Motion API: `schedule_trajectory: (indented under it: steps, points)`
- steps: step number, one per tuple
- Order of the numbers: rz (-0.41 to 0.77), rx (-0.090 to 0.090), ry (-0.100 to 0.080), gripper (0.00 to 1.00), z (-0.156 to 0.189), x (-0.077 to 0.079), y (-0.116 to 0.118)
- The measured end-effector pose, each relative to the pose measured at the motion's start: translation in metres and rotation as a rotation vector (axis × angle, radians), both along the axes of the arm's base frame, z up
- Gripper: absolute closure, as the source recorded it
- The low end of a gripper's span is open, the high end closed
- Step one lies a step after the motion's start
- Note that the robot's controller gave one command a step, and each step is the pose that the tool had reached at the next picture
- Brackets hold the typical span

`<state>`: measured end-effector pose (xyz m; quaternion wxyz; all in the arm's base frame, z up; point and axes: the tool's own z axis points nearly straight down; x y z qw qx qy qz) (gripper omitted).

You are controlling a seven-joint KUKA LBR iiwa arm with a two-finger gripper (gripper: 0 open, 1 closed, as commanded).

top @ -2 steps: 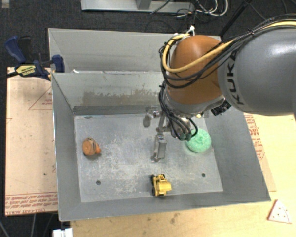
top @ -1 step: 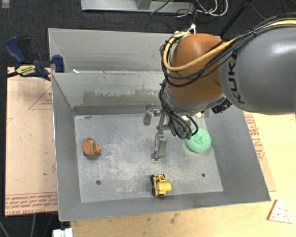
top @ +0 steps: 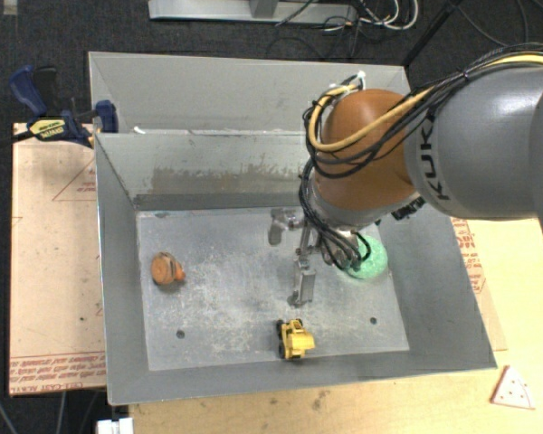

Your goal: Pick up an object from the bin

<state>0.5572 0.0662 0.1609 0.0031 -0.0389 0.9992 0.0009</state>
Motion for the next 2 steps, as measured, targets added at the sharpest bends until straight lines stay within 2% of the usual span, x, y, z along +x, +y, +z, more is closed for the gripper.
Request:
schedule_trajectory:
  steps: [1,2]
  points:
    - [0.037,-0.002,0.005,0.00,-0.018,-0.008,-0.010]
    - [-0.003,-0.001,0.006,0.00,-0.019,0.019,0.005]
